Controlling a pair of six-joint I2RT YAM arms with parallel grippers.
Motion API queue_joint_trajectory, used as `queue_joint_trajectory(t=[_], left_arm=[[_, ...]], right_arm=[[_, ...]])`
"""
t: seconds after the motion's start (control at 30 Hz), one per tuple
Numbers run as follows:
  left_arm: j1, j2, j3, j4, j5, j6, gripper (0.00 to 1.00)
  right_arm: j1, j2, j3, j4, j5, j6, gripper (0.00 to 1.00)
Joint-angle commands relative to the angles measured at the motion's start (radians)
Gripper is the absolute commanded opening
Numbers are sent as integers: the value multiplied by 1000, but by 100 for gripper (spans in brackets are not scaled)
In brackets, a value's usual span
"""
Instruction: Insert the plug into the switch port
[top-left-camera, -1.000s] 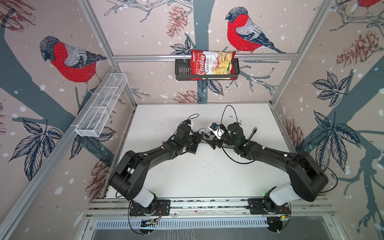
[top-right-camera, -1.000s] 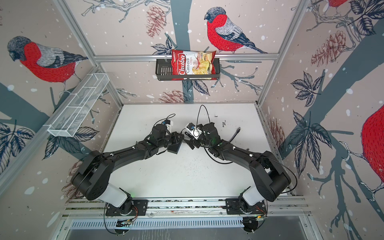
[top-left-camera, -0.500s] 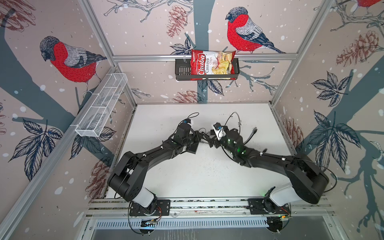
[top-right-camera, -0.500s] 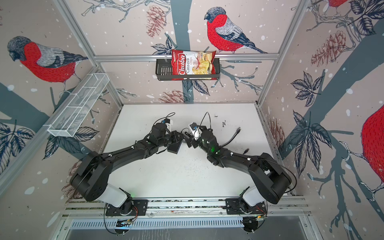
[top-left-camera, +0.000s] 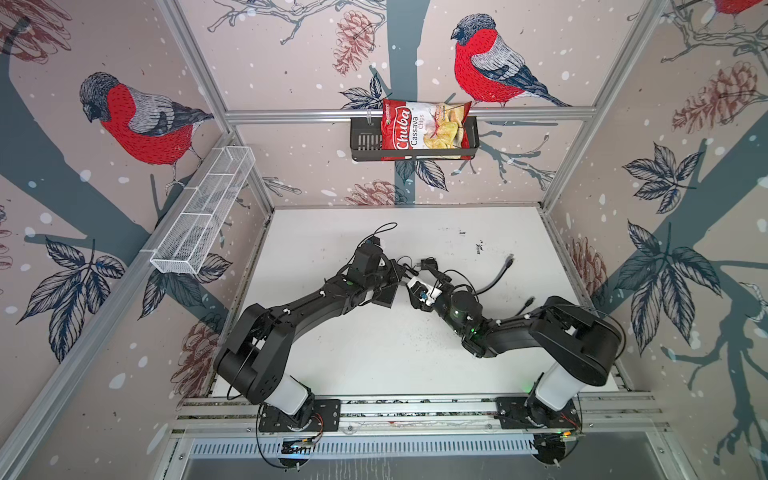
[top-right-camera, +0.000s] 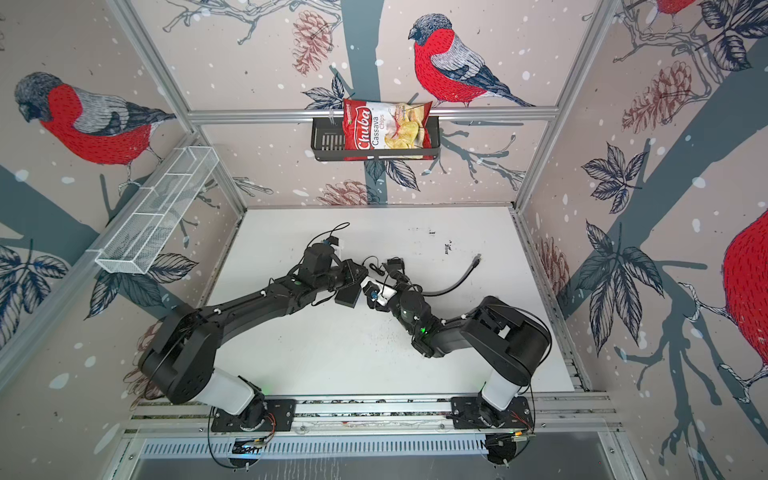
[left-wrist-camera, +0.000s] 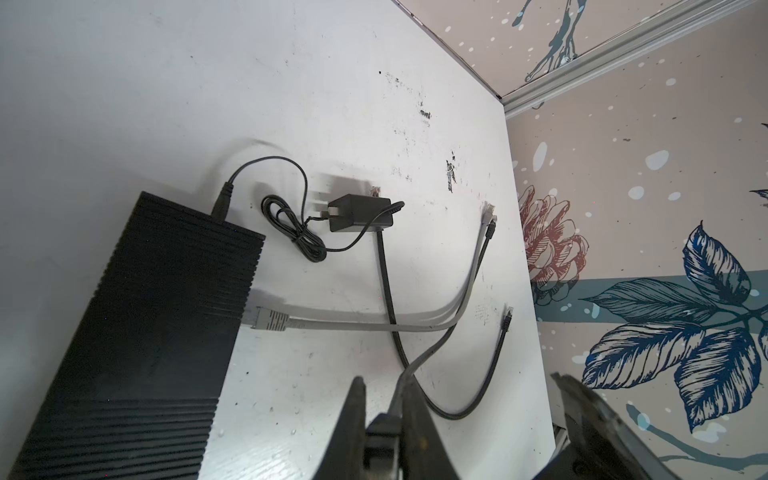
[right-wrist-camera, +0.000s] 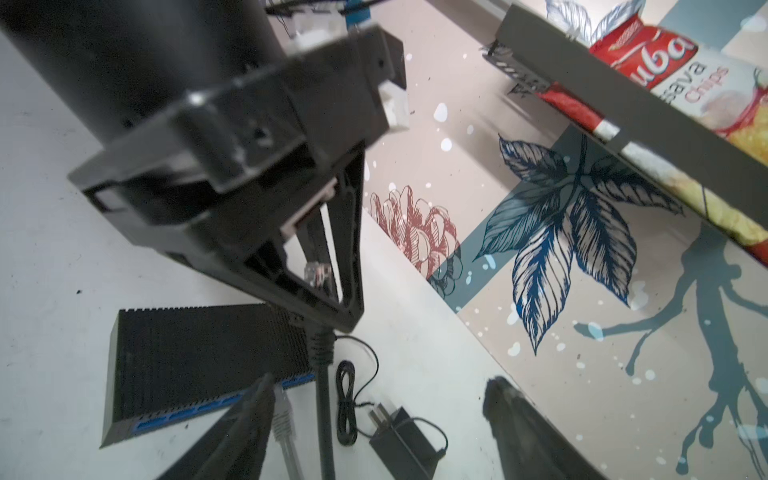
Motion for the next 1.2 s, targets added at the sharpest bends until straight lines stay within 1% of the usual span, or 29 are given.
queue_joint_trajectory(t=[0.0, 0.13, 0.2, 0.23, 0.4, 0.5, 0.6, 0.8, 0.97, 1.1, 1.17], left_arm=[[3, -8, 7, -6, 5, -24, 14], [2, -10, 6, 4, 15, -36, 14], [1, -10, 7, 4, 17, -41, 14], [2, -10, 8, 4, 18, -41, 14], [-1, -15, 16, -7, 19, -38, 14], [0, -17, 18, -7, 20, -41, 14], [-2, -18, 20, -7, 23, -45, 14], [-6, -20, 19, -4, 31, -54, 14], [-7, -14, 14, 8, 37, -63, 14], [-9, -4, 11, 18, 44, -70, 14], [-10, 0, 12, 24, 49, -75, 14]], right_arm=[[9, 31, 22, 99, 18, -34, 77], [10, 57, 35, 88, 8, -11, 70], [10, 68, 43, 79, 12, 1, 62], [10, 74, 46, 76, 14, 6, 60], [12, 101, 64, 61, 24, 25, 56], [13, 119, 78, 50, 31, 24, 56], [12, 140, 82, 77, 49, 18, 54], [13, 177, 94, 125, 80, 14, 39], [13, 185, 102, 139, 78, 14, 29], [13, 187, 106, 137, 75, 18, 28], [13, 187, 108, 129, 71, 15, 26]])
